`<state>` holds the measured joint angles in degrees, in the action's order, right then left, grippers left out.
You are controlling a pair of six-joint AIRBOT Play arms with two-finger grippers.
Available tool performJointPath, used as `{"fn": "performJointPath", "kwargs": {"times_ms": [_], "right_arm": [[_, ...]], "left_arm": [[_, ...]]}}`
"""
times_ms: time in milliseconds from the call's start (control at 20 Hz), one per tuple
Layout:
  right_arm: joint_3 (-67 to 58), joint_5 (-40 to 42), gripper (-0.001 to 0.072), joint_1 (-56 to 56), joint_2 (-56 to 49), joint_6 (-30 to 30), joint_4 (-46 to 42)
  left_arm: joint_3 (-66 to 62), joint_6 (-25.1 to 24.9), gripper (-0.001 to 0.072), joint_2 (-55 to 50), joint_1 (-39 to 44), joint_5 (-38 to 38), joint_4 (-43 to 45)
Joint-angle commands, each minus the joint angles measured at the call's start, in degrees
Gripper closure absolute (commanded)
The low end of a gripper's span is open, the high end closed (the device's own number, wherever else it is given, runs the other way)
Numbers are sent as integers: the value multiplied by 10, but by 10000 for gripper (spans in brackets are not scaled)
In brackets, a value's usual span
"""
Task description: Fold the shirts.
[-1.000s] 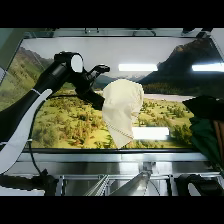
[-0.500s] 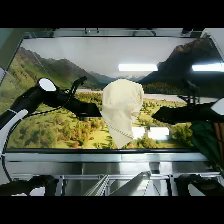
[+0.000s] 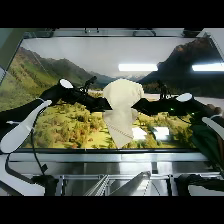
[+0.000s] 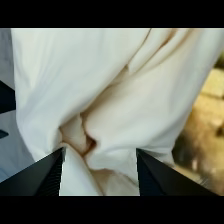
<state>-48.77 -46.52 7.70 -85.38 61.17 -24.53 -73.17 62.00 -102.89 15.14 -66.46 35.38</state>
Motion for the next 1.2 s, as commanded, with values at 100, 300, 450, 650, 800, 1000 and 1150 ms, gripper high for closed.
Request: {"fn": "performJointPath", "kwargs": {"times_ms": [100, 300, 450, 650, 800, 1000, 1150], "right_arm": [[-68, 12, 232, -5, -89, 10, -4], [-68, 11, 509, -7, -89, 1, -3], [-68, 24, 695, -8, -89, 1, -2], [-68, 21, 697, -9, -83, -20, -3], [-68, 3, 699, -19, -55, -28, -3], [-68, -15, 699, -54, 17, -29, -3], [-68, -23, 699, -73, 43, -29, -4]], "left_arm": [[-86, 28, 124, -76, 3, -61, -4], [-91, 27, 694, -82, 3, -59, -7], [-91, 28, 693, -82, 3, -63, -11], [-91, 28, 693, -76, 2, -75, -10], [-91, 21, 693, -52, -7, -76, -10], [-91, 10, 694, -9, -40, -76, -6], [-91, 10, 693, -6, -69, -102, -3]]}}
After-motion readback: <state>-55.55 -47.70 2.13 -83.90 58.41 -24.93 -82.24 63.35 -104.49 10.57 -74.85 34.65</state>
